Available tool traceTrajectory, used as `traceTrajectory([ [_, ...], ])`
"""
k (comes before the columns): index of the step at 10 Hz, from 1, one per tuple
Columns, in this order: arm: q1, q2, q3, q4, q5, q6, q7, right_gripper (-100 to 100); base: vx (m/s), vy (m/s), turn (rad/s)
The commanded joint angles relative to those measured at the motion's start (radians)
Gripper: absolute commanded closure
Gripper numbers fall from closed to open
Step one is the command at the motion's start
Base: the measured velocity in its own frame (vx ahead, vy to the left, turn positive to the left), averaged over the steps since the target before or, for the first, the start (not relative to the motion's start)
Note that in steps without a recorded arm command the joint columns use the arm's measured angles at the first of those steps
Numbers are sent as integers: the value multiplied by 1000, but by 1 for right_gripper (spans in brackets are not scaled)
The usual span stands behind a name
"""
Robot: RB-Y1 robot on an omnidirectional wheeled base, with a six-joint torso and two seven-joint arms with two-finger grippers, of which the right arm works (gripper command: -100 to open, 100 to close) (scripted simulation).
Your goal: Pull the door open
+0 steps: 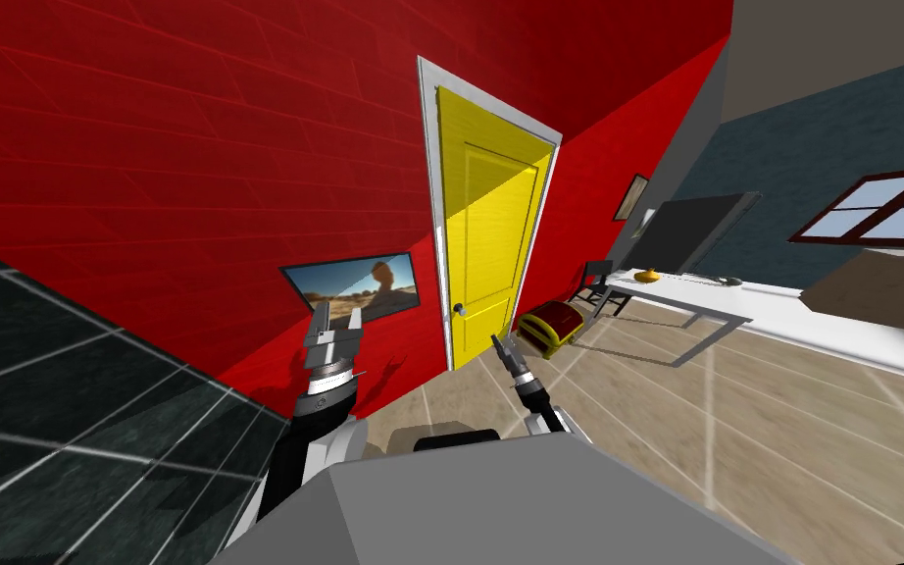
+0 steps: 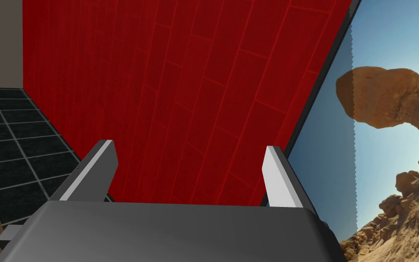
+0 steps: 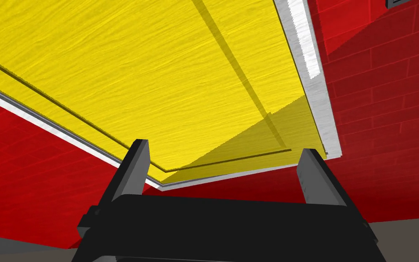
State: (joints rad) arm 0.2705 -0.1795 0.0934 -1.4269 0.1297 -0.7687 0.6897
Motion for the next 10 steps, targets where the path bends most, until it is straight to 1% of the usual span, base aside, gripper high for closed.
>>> traceTrajectory([
  [1,-16,-7,4,41,0,-8,33,-100,56,28,42],
  [4,-44,-24,17,128,1,-24,116,-100,88,32,64],
  [8,-79,-45,33,236,2,-44,220,-100,119,37,58],
  [10,-94,-54,40,287,3,-53,267,-100,112,11,52],
])
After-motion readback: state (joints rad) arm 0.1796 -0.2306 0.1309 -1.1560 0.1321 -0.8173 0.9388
